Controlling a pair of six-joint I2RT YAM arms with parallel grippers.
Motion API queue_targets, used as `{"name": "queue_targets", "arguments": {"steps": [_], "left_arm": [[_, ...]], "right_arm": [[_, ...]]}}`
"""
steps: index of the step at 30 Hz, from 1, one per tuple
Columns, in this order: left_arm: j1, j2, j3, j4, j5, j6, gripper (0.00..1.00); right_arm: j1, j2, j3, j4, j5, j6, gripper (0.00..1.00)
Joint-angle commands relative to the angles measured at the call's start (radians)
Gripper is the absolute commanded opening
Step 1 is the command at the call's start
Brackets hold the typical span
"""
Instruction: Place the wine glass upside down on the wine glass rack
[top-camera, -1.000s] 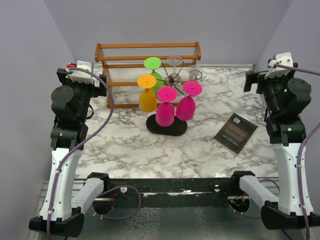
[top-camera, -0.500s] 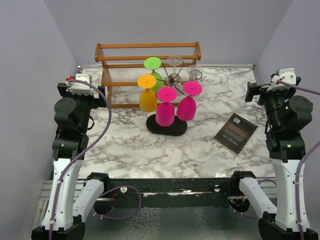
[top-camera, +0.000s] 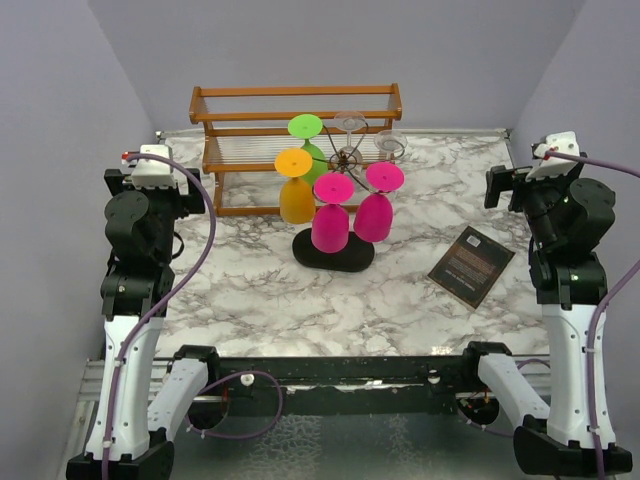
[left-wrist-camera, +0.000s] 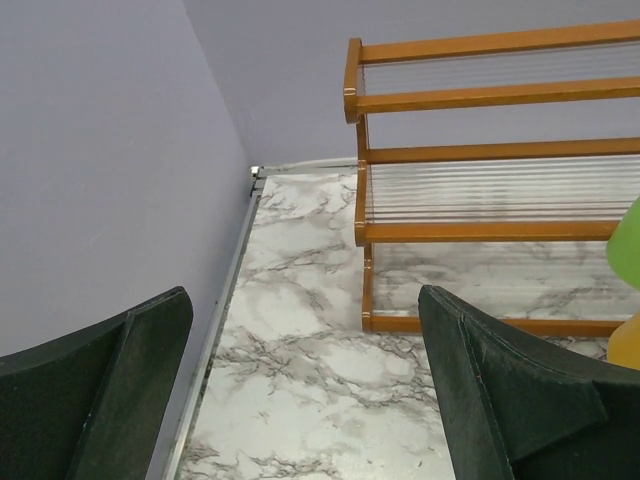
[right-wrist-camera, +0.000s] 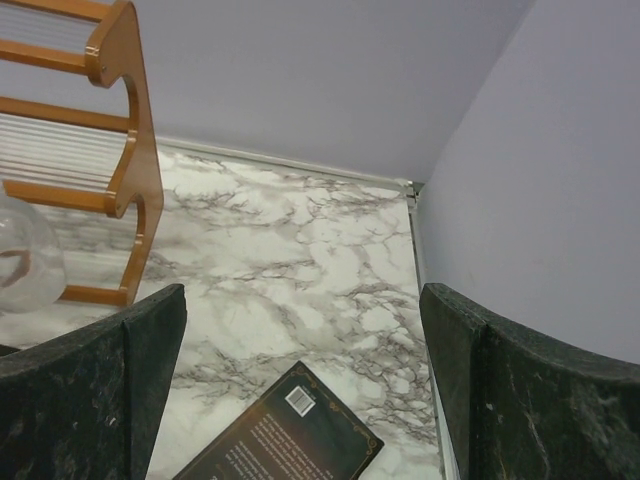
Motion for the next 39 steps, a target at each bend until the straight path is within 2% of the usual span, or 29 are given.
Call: {"name": "queue_targets", "arguments": {"steps": [1,39], "left_arm": [[0.011,-0.016,0.007,-0.016,-0.005,-0.001,0.99],[0.009,-0.008,-0.013,-0.026,0.060,-0.020,0.99]], "right_arm": [[-0.007,-0.027,0.034,-0.038,-0.068,0.005,1.00],[-0.021,-0.044,0.000,-0.047,-0.117,0.015,1.00]]}}
